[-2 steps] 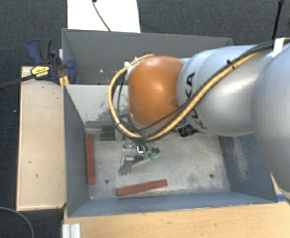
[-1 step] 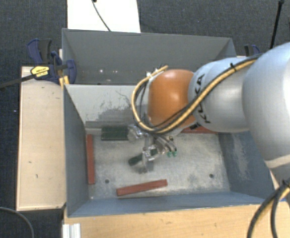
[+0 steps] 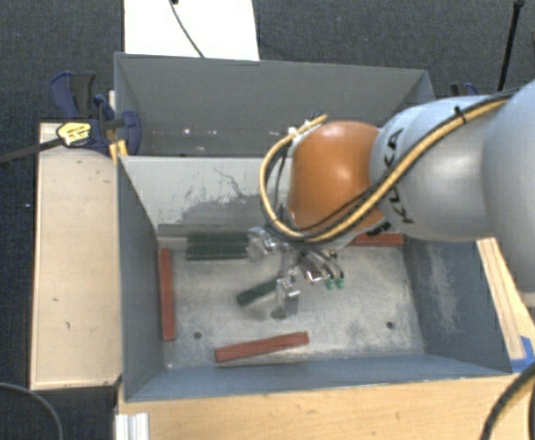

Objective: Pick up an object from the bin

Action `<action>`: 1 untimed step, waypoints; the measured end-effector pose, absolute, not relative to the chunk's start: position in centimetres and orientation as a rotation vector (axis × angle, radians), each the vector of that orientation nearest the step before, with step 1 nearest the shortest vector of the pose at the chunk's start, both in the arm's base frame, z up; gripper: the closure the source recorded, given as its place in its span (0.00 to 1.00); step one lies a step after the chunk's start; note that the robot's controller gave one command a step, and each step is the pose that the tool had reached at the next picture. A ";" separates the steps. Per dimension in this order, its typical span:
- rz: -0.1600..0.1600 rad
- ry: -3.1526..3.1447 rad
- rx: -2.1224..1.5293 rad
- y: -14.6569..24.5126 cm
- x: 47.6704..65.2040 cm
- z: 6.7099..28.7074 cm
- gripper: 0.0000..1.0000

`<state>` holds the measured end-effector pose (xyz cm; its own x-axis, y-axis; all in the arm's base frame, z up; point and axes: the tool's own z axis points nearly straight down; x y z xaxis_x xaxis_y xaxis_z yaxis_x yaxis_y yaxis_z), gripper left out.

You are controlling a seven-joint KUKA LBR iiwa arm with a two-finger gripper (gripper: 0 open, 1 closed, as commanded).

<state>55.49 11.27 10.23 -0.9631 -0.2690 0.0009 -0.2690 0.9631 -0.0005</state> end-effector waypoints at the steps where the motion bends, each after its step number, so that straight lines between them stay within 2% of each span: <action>1: 0.000 -3.118 0.351 10.8 54.9 10.0 0.00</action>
Offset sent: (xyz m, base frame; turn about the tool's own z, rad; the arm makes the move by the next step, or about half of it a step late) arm -0.0061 -0.0049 -0.0023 0.0489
